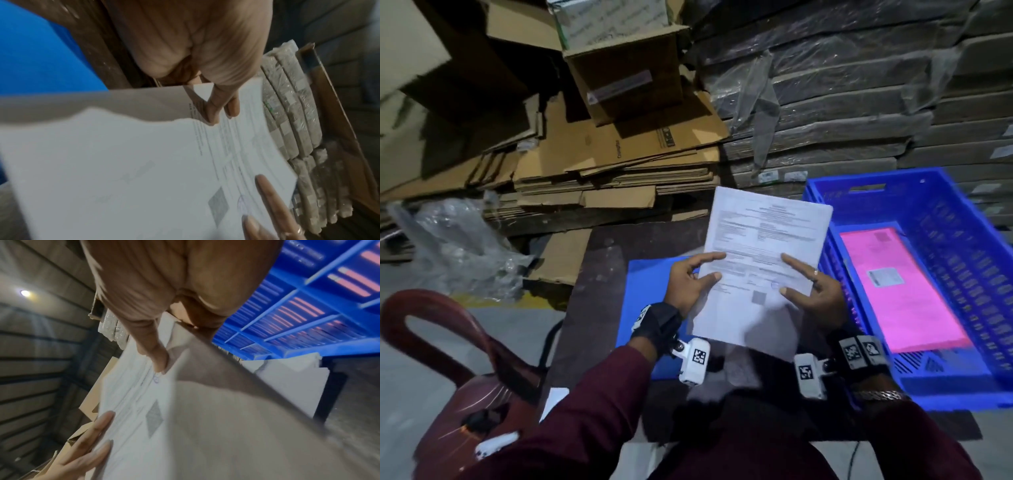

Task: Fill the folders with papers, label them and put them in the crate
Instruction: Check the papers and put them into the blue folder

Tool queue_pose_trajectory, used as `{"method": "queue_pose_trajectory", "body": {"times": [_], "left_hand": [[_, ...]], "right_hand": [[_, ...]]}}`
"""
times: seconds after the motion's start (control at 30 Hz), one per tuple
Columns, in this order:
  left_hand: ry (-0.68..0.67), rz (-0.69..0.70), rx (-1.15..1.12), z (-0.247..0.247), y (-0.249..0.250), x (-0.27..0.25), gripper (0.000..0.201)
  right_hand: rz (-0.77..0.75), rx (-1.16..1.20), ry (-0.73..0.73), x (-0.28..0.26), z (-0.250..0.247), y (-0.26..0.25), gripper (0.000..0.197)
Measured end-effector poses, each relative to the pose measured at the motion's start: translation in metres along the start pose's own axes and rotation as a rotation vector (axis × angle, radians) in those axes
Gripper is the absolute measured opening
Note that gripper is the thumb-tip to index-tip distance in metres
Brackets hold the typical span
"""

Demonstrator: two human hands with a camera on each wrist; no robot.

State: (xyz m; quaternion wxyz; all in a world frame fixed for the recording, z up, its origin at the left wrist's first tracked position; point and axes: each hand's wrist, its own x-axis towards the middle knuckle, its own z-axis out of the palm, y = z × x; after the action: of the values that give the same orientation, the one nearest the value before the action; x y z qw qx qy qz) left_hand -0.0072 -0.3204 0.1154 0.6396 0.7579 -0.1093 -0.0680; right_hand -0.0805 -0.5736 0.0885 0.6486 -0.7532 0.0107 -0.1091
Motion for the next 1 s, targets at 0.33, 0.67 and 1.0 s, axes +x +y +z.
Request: {"method": "queue_pose_trajectory", "body": {"times": [0.33, 0.67, 1.0], "left_hand": [[0.022, -0.241, 0.228, -0.070, -0.074, -0.006, 0.058], [-0.125, -0.712, 1.031, 0.005, -0.154, -0.048, 0.118], [-0.017, -0.666, 0.918, -0.009, -0.129, -0.029, 0.039]], "right_hand": [[-0.082, -0.151, -0.040, 0.023, 0.015, -0.001, 0.067], [-0.021, -0.242, -0.232, 0.054, -0.001, 0.008, 0.069], [-0.001, -0.202, -0.096, 0.057, -0.018, 0.016, 0.070]]}}
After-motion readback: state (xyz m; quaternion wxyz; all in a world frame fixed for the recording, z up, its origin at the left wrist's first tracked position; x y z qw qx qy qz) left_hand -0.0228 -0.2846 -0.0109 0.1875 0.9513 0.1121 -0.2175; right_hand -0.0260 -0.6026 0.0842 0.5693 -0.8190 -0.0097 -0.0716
